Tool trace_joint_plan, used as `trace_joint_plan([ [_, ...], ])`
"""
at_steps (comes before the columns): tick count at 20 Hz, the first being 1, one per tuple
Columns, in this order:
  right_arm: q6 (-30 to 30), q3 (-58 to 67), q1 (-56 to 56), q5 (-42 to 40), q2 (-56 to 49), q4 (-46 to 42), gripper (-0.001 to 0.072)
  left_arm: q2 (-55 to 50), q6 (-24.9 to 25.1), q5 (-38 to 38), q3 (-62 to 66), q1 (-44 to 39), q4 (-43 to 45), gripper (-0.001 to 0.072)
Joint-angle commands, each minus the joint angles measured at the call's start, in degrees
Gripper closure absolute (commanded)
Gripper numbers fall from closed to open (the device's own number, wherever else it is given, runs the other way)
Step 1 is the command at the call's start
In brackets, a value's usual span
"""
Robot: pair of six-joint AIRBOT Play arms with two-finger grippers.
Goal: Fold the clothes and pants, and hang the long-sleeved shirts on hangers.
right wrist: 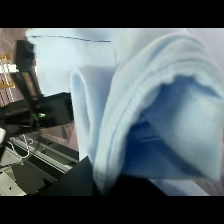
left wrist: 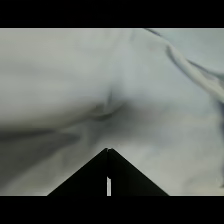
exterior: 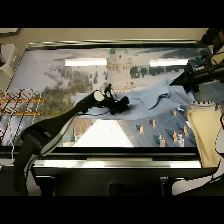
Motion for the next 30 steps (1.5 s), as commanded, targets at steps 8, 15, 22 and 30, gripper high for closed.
trace_joint_plan([
  [8,2.6,1.3,0.0,-0.4,3.7,0.1,0.0673,-13.6,-10.3,4.5,18.9,-9.7,-4.3,0.0698],
  [15,2.8,1.3,1.6,-2.3,3.7,6.2,0.0673,0.9,-6.8,-23.5,17.1,5.4,20.3,0.0698],
  [22,2.6,1.3,22.0,-8.0,2.9,1.9,0.0673,20.3,-2.8,-33.6,17.1,26.4,39.7,0.0696],
  [30,5.0,1.3,37.0,-24.7,-7.6,-0.7,0.0672,30.5,-0.2,-36.4,17.1,41.9,39.7,0.0696],
])
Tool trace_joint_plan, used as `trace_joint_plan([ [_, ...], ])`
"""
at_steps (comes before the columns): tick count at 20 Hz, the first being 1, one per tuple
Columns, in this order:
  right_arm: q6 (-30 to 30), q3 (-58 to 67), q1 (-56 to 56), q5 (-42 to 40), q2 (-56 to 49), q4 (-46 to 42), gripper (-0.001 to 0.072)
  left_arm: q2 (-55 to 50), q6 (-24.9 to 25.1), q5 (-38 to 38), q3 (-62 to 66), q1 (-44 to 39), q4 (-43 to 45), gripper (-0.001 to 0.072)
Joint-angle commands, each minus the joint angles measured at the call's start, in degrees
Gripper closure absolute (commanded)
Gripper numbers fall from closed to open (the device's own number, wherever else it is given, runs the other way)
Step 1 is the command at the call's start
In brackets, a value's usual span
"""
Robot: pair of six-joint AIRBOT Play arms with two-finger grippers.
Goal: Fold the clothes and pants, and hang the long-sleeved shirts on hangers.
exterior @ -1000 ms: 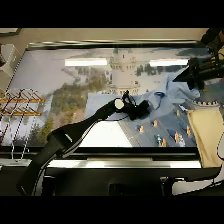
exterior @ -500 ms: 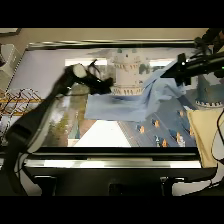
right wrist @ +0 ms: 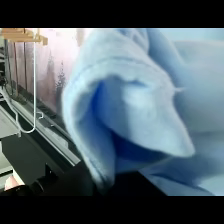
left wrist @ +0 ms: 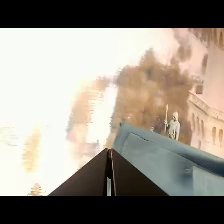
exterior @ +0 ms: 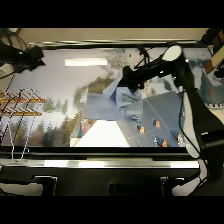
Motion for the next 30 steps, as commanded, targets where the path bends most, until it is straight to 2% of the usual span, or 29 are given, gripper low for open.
trace_joint_plan([
  [1,1.0,0.0,5.3,-9.0,-5.3,-0.2,0.0672,3.4,1.0,-1.7,0.0,5.4,0.8,0.0696],
  [8,2.3,0.0,10.3,-16.8,-11.6,2.6,0.0665,3.9,1.0,-1.6,0.0,6.5,0.8,0.0696],
  [9,2.6,0.0,10.8,-18.9,-12.0,2.6,0.0554,3.9,1.0,-1.6,0.0,6.5,0.8,0.0696],
  [11,4.3,0.0,11.1,-22.9,-12.1,2.9,0.0218,3.8,1.0,-1.6,0.0,6.5,0.8,0.0696],
  [13,4.2,0.0,11.0,-24.3,-11.9,8.4,0.0184,3.9,1.0,-1.5,-0.3,6.5,0.8,0.0696],
  [14,3.3,0.0,11.0,-24.6,-11.6,10.9,0.0128,3.9,1.0,-1.5,-0.7,6.5,0.8,0.0696],
  [17,0.2,0.0,10.8,-24.2,-9.4,17.3,0.0116,3.9,1.0,-1.4,-1.7,6.5,-0.2,0.0696],
  [19,-1.6,0.0,9.1,-21.9,-6.6,17.2,0.0116,3.9,1.0,-1.4,-1.6,6.5,-0.2,0.0695],
  [21,-2.8,0.0,4.7,-17.0,-3.5,13.2,0.0116,3.9,1.0,-1.4,-1.6,6.5,-0.2,0.0696],
  [24,-6.6,0.0,-5.3,-3.8,-0.5,0.8,0.0116,3.9,1.0,-1.4,-1.6,6.5,-0.2,0.0696],
  [26,-10.3,-0.4,-12.4,3.2,-0.9,-1.0,0.0115,3.9,1.0,-1.4,-1.6,6.5,-0.2,0.0695],
  [30,-15.0,-8.9,-23.2,1.8,-1.2,-0.8,0.0115,3.9,1.0,-1.7,-1.6,6.5,-0.2,0.0695],
])
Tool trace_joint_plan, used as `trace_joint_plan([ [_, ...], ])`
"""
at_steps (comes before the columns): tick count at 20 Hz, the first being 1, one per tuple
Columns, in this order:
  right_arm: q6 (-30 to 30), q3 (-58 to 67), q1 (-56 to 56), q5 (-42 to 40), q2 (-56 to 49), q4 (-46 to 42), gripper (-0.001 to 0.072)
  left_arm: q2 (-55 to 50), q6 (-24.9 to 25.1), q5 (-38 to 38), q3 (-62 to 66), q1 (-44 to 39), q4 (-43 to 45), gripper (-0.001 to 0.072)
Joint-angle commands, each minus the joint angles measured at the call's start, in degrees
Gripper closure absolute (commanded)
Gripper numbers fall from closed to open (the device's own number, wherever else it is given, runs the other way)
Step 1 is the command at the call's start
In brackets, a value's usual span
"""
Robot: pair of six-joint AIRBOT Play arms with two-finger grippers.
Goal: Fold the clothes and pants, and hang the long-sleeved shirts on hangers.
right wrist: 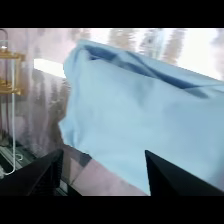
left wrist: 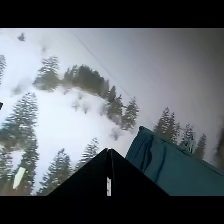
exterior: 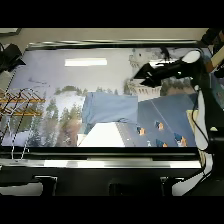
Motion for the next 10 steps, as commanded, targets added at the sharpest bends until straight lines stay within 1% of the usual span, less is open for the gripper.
trace_joint_plan([
  [1,-5.1,-8.7,-8.8,1.3,-0.1,-1.4,0.0115,0.0,0.0,-0.3,0.0,0.0,0.0,0.0695],
  [4,-9.6,-17.4,-9.1,0.5,-2.4,-0.1,0.0116,0.0,0.5,-0.3,0.0,0.0,0.0,0.0694],
  [7,-13.6,-22.5,-7.6,-1.5,-5.4,5.3,0.0117,0.0,0.4,-0.3,0.0,0.0,0.0,0.0694],
  [10,-13.8,-23.4,-5.7,-2.6,-8.0,6.1,0.0123,0.0,0.4,-0.3,-0.1,0.0,0.0,0.0694],
])
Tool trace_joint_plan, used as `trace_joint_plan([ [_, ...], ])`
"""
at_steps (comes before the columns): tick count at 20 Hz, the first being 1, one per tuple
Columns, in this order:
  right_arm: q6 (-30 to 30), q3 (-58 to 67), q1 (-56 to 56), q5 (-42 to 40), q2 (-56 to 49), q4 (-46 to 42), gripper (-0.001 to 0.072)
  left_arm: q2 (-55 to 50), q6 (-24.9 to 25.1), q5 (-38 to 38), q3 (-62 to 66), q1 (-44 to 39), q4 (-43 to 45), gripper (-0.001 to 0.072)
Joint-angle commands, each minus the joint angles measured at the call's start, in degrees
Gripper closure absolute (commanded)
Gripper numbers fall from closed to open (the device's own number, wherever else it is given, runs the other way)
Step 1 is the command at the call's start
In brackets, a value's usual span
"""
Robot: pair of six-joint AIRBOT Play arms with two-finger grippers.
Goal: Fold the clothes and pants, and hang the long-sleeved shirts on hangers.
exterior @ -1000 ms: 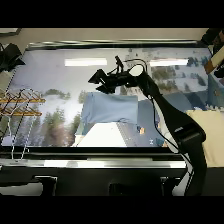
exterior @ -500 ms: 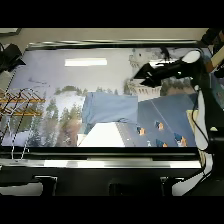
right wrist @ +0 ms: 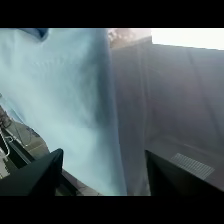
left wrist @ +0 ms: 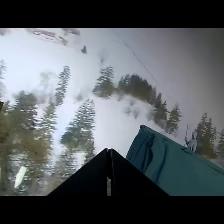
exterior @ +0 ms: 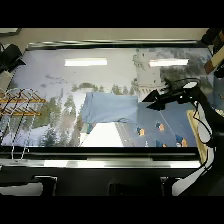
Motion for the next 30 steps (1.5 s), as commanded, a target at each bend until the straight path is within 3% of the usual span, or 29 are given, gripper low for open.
trace_joint_plan([
  [1,-2.3,-2.3,2.0,-1.4,-2.6,2.4,0.0124,0.0,0.0,0.0,0.0,0.0,0.0,0.0694],
  [5,-2.6,-2.3,5.7,-4.3,-2.8,2.3,0.0136,-0.1,0.0,0.0,0.0,0.0,0.0,0.0694],
  [8,-2.0,-2.3,7.6,-6.3,-2.8,2.3,0.0220,-0.3,0.0,0.0,0.0,0.0,0.0,0.0694],
  [10,-2.5,-2.3,8.8,-6.4,-2.8,2.8,0.0434,-0.3,0.0,0.1,0.0,0.0,0.0,0.0694],
  [11,-3.4,-2.3,9.2,-6.4,-2.7,4.2,0.0589,-0.3,0.0,0.1,0.0,0.0,0.0,0.0694],
  [12,-4.5,-2.1,9.2,-6.0,-2.6,6.4,0.0669,-0.3,0.0,0.1,0.0,0.0,0.0,0.0694],
  [16,-6.4,0.7,9.1,-6.3,-0.1,12.4,0.0673,-0.3,0.0,0.1,0.0,0.0,0.0,0.0694],
  [21,1.1,14.0,5.0,-6.5,1.0,11.8,0.0674,-0.3,0.0,0.0,0.0,0.0,0.0,0.0694],
  [30,11.6,32.2,-13.4,-8.4,1.9,7.7,0.0676,-0.3,0.0,0.0,0.0,0.0,0.0,0.0694],
])
